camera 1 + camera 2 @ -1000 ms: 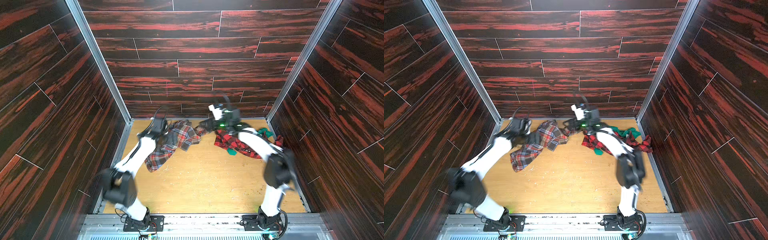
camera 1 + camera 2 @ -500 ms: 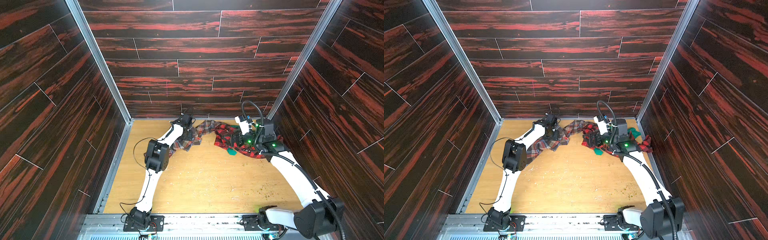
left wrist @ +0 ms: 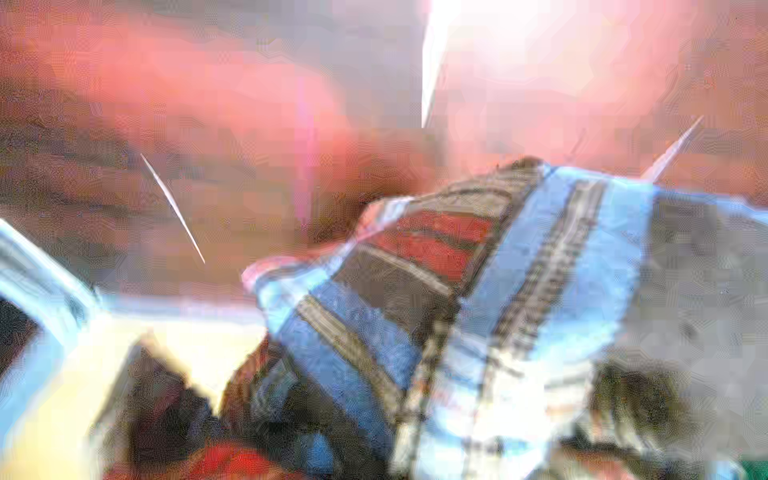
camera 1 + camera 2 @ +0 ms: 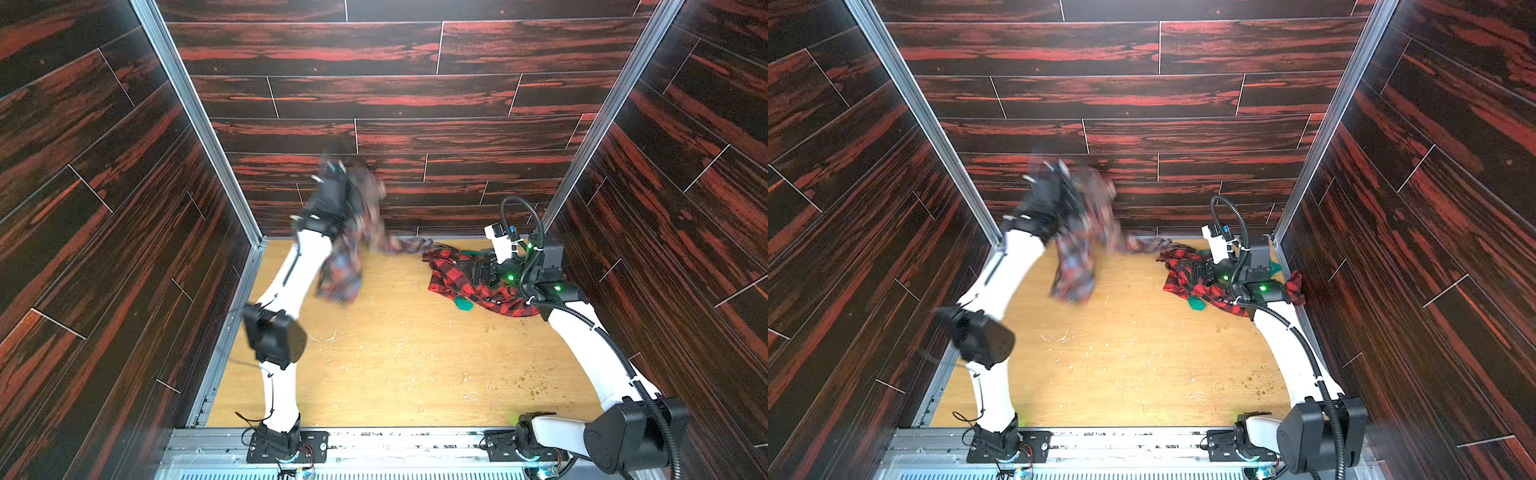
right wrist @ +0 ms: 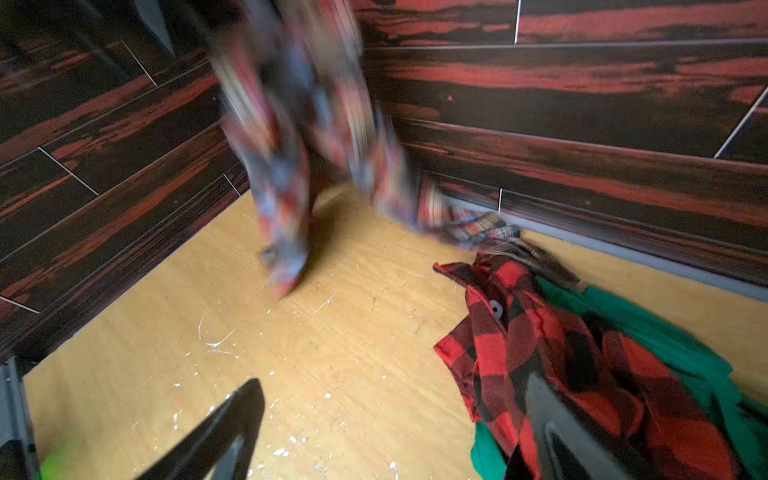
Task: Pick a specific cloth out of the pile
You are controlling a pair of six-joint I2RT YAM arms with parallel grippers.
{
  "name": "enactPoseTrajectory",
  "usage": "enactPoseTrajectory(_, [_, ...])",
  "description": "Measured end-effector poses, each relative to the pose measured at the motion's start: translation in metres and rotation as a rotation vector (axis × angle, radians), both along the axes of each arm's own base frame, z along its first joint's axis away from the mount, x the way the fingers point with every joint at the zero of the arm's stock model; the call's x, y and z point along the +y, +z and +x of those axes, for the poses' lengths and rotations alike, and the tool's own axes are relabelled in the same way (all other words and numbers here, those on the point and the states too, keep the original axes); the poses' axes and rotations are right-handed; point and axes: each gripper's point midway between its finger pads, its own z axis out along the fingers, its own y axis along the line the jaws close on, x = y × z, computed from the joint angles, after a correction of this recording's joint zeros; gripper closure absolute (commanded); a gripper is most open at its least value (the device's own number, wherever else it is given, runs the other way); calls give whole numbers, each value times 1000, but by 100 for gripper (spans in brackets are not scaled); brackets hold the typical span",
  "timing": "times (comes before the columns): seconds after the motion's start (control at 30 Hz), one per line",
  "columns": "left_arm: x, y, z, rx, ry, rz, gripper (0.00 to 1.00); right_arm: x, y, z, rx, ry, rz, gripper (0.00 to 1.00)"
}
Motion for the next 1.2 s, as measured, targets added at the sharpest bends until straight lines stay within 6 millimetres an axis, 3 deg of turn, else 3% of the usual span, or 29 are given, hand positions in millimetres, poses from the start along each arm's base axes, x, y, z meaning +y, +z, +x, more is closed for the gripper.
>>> enactPoseTrajectory(0.1, [43,110,-47,-266,97,-53,100,-5,-4,2,-3,-9,1,1])
enactPoseTrajectory(0.17, [71,162,-87,-399,174,-73,100,-7,-7,3,2,-13,2,1])
enactPoseTrajectory(0.27, [97,207,-139,-517,263,-81,100,-8,-9,3,6,-12,3,1])
enactPoseTrajectory(0.37, [116,215,-174,-547,326,-68,100,-5,-7,1,-2,8,11,1])
enactPoseTrajectory(0.43, [123,202,-180,-520,344,-41,100,-2,-5,-1,-7,32,21,1])
enactPoseTrajectory(0.53, [123,160,-164,-428,321,30,100,3,0,-4,-17,63,39,1])
enactPoseTrajectory(0.63, [102,78,-127,-293,199,143,100,6,3,-5,-22,80,52,1])
enactPoseTrajectory(0.7, [85,4,-103,-171,108,190,100,7,4,-6,-24,85,58,1])
enactPoseTrajectory(0.8, [66,-91,-82,9,3,219,100,7,5,-6,-21,89,66,1])
enactPoseTrajectory(0.87, [58,-129,-76,78,-49,220,100,8,5,-7,-19,90,69,1])
enactPoseTrajectory(0.97, [53,-146,-72,79,-61,203,100,8,5,-7,-16,91,71,1])
enactPoseTrajectory(1.2, [80,-110,-66,-75,116,213,100,8,1,-8,-4,91,70,1])
